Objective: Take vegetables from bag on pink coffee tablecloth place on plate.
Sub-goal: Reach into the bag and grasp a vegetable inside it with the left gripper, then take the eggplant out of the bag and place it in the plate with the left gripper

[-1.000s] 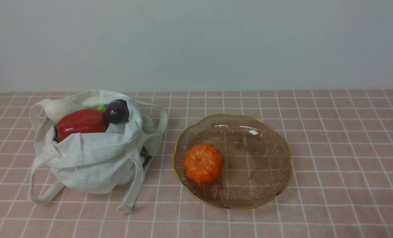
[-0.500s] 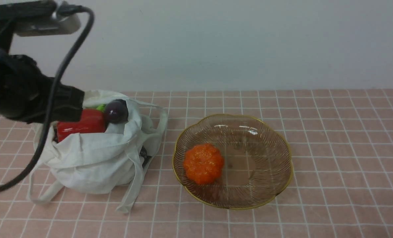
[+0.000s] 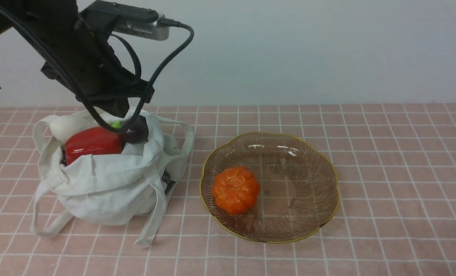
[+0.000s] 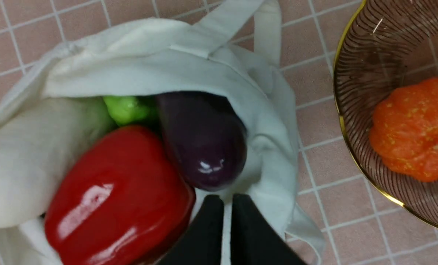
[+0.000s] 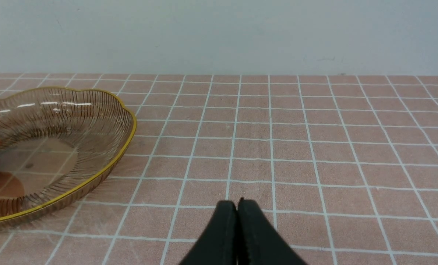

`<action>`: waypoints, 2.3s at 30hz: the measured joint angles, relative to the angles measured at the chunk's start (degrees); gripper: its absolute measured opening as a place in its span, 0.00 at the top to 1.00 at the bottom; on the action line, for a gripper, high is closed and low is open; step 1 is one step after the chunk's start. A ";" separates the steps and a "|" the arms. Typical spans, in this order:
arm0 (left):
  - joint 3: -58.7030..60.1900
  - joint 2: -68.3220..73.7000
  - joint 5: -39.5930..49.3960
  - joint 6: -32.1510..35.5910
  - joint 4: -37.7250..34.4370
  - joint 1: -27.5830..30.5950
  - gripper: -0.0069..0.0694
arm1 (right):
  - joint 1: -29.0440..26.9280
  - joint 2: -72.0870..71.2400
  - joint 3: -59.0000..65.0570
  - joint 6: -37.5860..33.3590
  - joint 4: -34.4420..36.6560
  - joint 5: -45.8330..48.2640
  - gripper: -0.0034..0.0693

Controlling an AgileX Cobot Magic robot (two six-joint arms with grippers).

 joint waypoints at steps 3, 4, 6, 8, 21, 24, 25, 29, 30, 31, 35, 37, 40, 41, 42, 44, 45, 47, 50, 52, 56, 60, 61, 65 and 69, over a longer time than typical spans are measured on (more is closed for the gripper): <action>0.00 0.94 -1.27 0.05 0.13 0.00 0.76 | 0.00 0.00 0.00 0.00 0.00 0.00 0.97; 0.00 1.48 -2.11 0.05 0.13 0.00 0.67 | 0.00 0.00 0.00 0.00 0.00 0.00 0.97; -0.06 2.11 -2.66 0.05 0.31 0.00 0.55 | 0.00 0.00 0.00 0.00 0.00 0.00 0.97; -0.10 2.94 -2.83 0.05 0.98 0.00 0.42 | 0.00 0.00 0.00 0.00 0.00 0.00 0.97; -0.17 7.63 -3.34 -0.11 4.59 0.00 0.29 | 0.00 0.00 0.00 0.00 0.00 0.00 0.97; -0.17 8.58 -3.33 -0.11 4.98 -0.05 0.40 | 0.00 0.00 0.00 0.00 0.00 0.00 0.97; -0.17 8.73 -3.42 -0.11 5.10 -0.12 0.43 | 0.00 0.00 0.00 0.00 0.00 0.00 0.97; -0.17 8.85 -3.58 -0.06 5.39 -0.23 0.47 | 0.00 0.00 0.00 0.00 0.00 0.00 0.97; -0.17 8.85 -3.58 -0.06 5.53 -0.23 0.47 | 0.00 0.00 0.00 0.00 0.00 0.00 0.97; -0.32 8.85 -3.28 -0.06 5.81 -0.30 0.47 | 0.00 0.00 0.00 0.00 0.00 0.00 0.97; -2.08 7.97 0.31 -0.02 7.55 -0.30 0.47 | 0.00 0.00 0.00 0.00 0.00 0.00 0.97; -3.77 6.97 3.48 -0.07 9.40 -0.30 0.47 | 0.00 0.00 0.00 0.00 0.00 0.00 0.97; -5.72 5.20 6.82 -0.12 10.56 -0.30 0.47 | 0.00 0.00 0.00 0.00 0.00 0.00 0.97; -6.12 4.80 7.26 -0.11 10.69 -0.30 0.47 | 0.00 0.00 0.00 0.00 0.00 0.00 0.97; -6.46 4.36 7.50 -0.11 10.69 -0.30 0.47 | 0.00 0.00 0.00 0.00 0.00 0.00 0.97; -6.72 3.92 7.57 -0.11 10.74 -0.30 0.47 | 0.00 0.00 0.00 0.00 0.00 0.00 0.97; -6.94 3.53 7.65 -0.11 10.74 -0.30 0.47 | 0.00 0.00 0.00 0.00 0.00 0.00 0.97; -7.02 2.81 7.81 -0.11 10.74 -0.30 0.47 | 0.00 0.00 0.00 0.00 0.00 0.00 0.97; -7.02 1.72 8.26 -0.11 10.66 -0.30 0.47 | 0.00 0.00 0.00 0.00 0.00 0.00 0.97; -7.02 -0.19 8.50 -0.31 9.90 -0.30 0.47 | 0.00 0.00 0.00 0.00 0.00 0.00 0.97; -7.02 -4.68 8.55 -1.67 7.87 -0.30 0.47 | 0.00 0.00 0.00 0.00 0.00 0.00 0.97; -7.02 -8.86 8.55 -3.30 5.13 -0.30 0.47 | 0.00 0.00 0.00 0.00 0.00 0.00 0.97; -7.07 -10.98 8.61 -3.67 2.92 -0.30 0.47 | 0.00 0.00 0.00 0.00 0.00 0.00 0.97; -7.29 -14.91 8.73 -3.02 -6.44 -0.63 0.47 | 0.00 0.00 0.00 0.00 0.00 0.00 0.97; -7.30 -15.18 8.81 -0.78 -11.36 -3.93 0.47 | 0.00 0.00 0.00 0.00 0.00 0.00 0.97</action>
